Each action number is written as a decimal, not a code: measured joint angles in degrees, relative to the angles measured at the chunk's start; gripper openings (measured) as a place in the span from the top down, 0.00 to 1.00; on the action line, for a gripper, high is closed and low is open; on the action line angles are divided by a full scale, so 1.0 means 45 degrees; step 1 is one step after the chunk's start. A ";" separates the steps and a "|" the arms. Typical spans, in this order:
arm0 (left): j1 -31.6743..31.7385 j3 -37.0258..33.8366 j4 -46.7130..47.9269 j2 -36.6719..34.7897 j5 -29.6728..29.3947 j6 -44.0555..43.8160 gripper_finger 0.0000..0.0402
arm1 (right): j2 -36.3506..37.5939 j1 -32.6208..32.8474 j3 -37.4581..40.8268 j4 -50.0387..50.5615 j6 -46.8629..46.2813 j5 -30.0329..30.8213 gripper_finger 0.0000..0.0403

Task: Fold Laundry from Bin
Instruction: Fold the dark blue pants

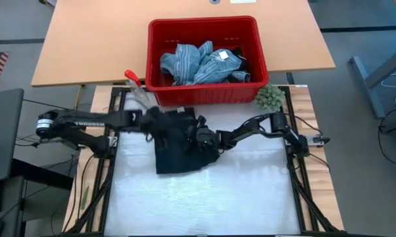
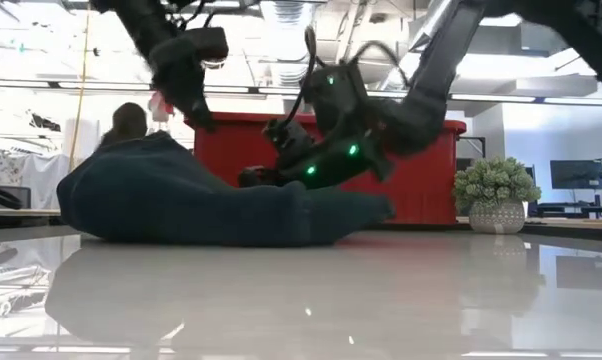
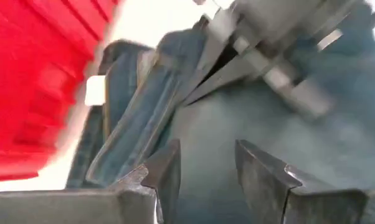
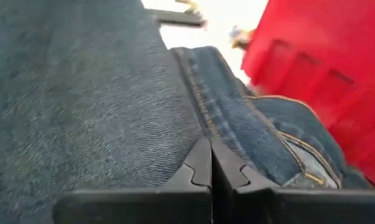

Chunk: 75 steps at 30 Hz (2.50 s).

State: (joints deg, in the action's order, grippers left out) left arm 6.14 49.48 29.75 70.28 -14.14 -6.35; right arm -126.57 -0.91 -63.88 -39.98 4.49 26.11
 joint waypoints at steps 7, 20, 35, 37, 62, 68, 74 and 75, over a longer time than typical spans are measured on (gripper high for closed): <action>-0.2684 -0.1706 -0.3288 -0.0027 -0.1647 -0.1327 0.65 | 0.2636 0.0784 0.3788 -0.0217 -0.1539 -0.5147 0.96; -0.3399 -0.1251 -1.2662 0.3073 0.0922 -0.3983 0.65 | 0.9640 0.2465 0.7285 0.0151 -0.1804 -0.6089 0.96; -0.2288 0.5135 -0.3655 0.8172 0.1964 -0.2197 0.65 | 1.3524 0.7487 0.7261 0.6414 -0.4866 0.0386 0.94; -0.2217 0.5558 -0.3727 0.8659 0.1970 -0.2065 0.65 | 1.3376 0.8102 0.7261 0.6521 -0.5193 0.1118 0.94; -0.1835 0.7265 -0.3259 0.9608 0.3910 -0.1892 0.99 | 1.1829 0.9921 0.7261 0.7528 -0.7059 0.1982 0.94; -0.1848 0.8187 -0.1813 0.8469 0.3262 -0.1099 1.00 | 1.1838 1.0059 0.7256 0.7847 -0.7591 0.1986 0.94; -0.1805 0.8664 -0.0013 0.6978 0.2280 -0.1050 1.00 | 1.1838 0.9883 0.7256 0.7812 -0.7484 0.1985 0.94; -0.1810 0.8664 0.0322 0.6781 0.1960 -0.1052 1.00 | 1.1838 0.9821 0.7256 0.7781 -0.7382 0.1984 0.94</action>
State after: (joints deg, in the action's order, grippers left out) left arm -2.00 88.47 31.19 100.79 -5.32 -11.08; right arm -73.30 43.29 -31.22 -4.97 -28.73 35.04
